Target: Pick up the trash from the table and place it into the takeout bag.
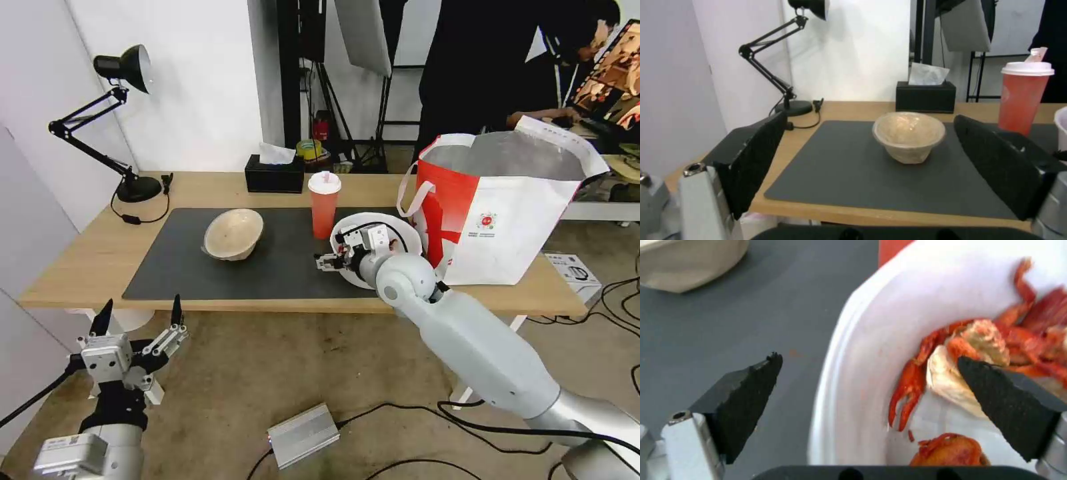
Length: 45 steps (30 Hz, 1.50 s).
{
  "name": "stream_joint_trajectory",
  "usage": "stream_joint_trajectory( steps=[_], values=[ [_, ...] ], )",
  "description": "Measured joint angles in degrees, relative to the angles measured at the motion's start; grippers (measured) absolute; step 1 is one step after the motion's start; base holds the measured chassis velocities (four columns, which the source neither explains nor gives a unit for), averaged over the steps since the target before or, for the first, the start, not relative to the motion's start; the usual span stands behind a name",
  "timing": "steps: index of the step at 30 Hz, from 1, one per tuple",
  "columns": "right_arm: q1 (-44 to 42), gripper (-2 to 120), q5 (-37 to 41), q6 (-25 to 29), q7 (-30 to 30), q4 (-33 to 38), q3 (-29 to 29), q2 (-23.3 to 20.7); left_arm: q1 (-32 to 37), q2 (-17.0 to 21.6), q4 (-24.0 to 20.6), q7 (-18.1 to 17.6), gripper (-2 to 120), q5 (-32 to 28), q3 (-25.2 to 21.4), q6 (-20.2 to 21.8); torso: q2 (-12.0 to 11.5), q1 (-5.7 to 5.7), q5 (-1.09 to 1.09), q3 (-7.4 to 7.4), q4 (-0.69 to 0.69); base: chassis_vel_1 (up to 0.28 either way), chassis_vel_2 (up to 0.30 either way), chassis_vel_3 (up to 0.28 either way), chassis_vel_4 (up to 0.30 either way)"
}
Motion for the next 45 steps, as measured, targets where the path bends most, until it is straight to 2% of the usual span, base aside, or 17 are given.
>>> stream_joint_trajectory(
  steps=[21, 22, 25, 28, 33, 45],
  values=[
    [-0.4, 100, 0.3, 0.0, 1.9, 0.0, -0.8, 0.4, 0.0, -0.4, 0.0, 0.0, 100, 0.2, 0.2, 0.0, 0.0, 0.0, 0.0, 0.0, 0.0, 0.0, 0.0, 0.0, 0.0],
    [-0.4, 91, 0.3, 0.0, 2.0, 0.2, -0.8, 0.3, 0.0, -0.4, 0.0, 0.0, 100, 0.2, 0.2, 0.0, 0.0, 0.0, 0.0, 0.0, 0.0, 0.0, 0.0, 0.0, 0.0],
    [-0.4, 84, 0.3, 0.0, 2.2, 0.5, -0.9, 0.3, 0.0, -0.3, 0.0, 0.0, 100, 0.2, 0.2, 0.0, 0.0, 0.0, 0.0, 0.0, 0.0, 0.0, 0.0, 0.0, 0.0],
    [-0.1, 70, 0.4, 0.0, 2.6, 1.0, -1.0, 0.2, -0.1, -0.3, 0.0, 0.0, 100, 0.2, 0.3, 0.1, 0.0, 0.0, 0.0, 0.0, 0.0, 0.0, 0.0, 0.0, 0.0],
    [0.2, 58, 0.5, 0.0, 3.0, 1.6, -1.3, 0.0, -0.1, -0.4, 0.0, 0.0, 100, 0.2, 0.4, 0.1, 0.0, 0.0, 0.0, 0.0, 0.0, 0.0, 0.0, 0.0, 0.0],
    [0.2, 13, 1.2, 0.0, 3.8, 2.3, -1.6, -0.5, -0.3, -0.4, 0.0, 0.0, 100, 0.2, 0.5, 0.1, 0.0, 0.0, 0.0, 0.0, 0.0, 0.0, 0.0, 0.0, 0.0]
  ],
)
